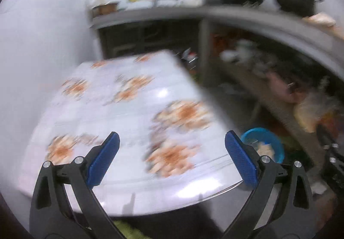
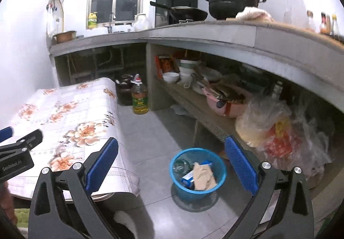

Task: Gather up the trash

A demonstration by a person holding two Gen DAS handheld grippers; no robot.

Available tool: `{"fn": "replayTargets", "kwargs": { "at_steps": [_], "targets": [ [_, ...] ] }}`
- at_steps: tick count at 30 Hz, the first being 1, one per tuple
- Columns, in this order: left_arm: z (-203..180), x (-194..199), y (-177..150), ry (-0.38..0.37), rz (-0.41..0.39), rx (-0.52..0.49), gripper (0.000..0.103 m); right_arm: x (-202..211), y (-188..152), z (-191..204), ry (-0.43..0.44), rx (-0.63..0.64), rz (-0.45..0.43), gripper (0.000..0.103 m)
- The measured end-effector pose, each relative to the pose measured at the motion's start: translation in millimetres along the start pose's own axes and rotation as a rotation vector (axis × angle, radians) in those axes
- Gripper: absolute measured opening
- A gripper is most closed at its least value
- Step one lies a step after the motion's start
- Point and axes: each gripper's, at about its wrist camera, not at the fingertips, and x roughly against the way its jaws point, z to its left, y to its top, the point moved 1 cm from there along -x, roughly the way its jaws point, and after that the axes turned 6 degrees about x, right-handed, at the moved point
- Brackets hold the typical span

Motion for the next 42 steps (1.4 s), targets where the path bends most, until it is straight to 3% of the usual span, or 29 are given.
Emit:
{"fn": "replayTargets", "kwargs": {
  "at_steps": [4,7,20,42],
  "targets": [
    [21.6,-20.2,-18.0,0.048,0.163,0.064,0.094,-6.7,-13.2,13.3,-0.030,0.034,0.102,0.096],
    [35.5,-23.7,-30.0,0.065,0.220,0.096,0.094,-11.5,-24.5,15.3,-0.036,0.035,0.153,0.096],
    [55.8,-9.8,-29.4,0.129,0.182,0.117,0.094,-21.2,-33.5,18.7,-0.026,0.034,0.221,0.096],
    [47.0,-8.7,-29.4,0.143,0.181,0.066,0.094,-19.9,-38.9,14.8,-0.018,0.015,0.235,0.096]
  ]
}}
